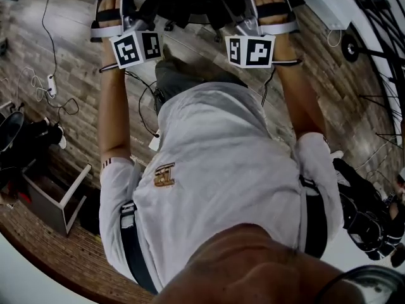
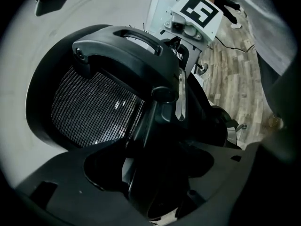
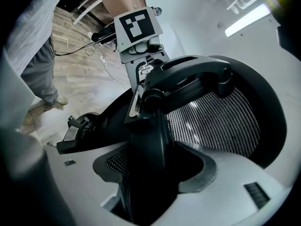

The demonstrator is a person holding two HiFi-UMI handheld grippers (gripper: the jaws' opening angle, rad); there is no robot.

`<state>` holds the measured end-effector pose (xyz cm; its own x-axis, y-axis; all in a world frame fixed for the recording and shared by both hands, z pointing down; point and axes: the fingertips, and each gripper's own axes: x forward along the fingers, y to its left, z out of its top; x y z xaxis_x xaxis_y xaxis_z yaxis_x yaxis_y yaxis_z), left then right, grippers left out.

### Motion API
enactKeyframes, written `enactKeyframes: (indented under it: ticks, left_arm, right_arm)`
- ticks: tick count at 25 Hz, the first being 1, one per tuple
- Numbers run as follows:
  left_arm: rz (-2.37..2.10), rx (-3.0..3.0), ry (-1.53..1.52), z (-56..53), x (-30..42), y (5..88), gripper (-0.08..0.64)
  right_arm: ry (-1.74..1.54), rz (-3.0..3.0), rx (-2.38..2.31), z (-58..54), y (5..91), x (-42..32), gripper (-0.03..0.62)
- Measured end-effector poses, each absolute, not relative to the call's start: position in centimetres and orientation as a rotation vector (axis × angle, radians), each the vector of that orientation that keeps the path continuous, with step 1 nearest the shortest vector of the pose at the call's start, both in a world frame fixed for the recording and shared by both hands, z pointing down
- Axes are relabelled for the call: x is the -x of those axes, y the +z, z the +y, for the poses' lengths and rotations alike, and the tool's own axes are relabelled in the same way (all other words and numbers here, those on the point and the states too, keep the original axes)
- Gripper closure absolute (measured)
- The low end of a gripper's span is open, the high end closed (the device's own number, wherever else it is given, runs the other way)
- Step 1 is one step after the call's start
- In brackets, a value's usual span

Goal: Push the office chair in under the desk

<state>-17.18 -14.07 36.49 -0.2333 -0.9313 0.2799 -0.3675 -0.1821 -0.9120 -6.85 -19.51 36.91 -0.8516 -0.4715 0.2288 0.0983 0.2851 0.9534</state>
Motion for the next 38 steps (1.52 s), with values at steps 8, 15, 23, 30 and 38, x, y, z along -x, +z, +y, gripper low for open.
enactKeyframes:
  ticks: [8,15,23,30,38]
  left_arm:
    - [1.459,1.563,-1.355,-17.2,22.8,36.3,0.233]
    - [1.352,1.633,-1.295,-20.0,30.8,35.9,0.233]
    - [1.234,1.694,-1.237,-22.2,36.8,35.9,0.232]
    - [1.158,1.731,-1.194,-24.8,42.2,35.9,0.232]
    - [1.105,1.748,-1.161,-28.1,46.8,36.3,0.232]
  right_arm:
    - [-1.557,-2.037,-0.429,-21.3,36.7,12.0,0.334]
    - [-1.484,-1.984,-0.497,-23.2,36.4,19.7,0.334]
    - [-1.398,-1.922,-0.593,-24.4,36.4,25.3,0.334]
    - [-1.334,-1.864,-0.671,-26.7,36.4,30.7,0.334]
    - [-1.278,-1.816,-0.724,-29.7,36.8,35.3,0.334]
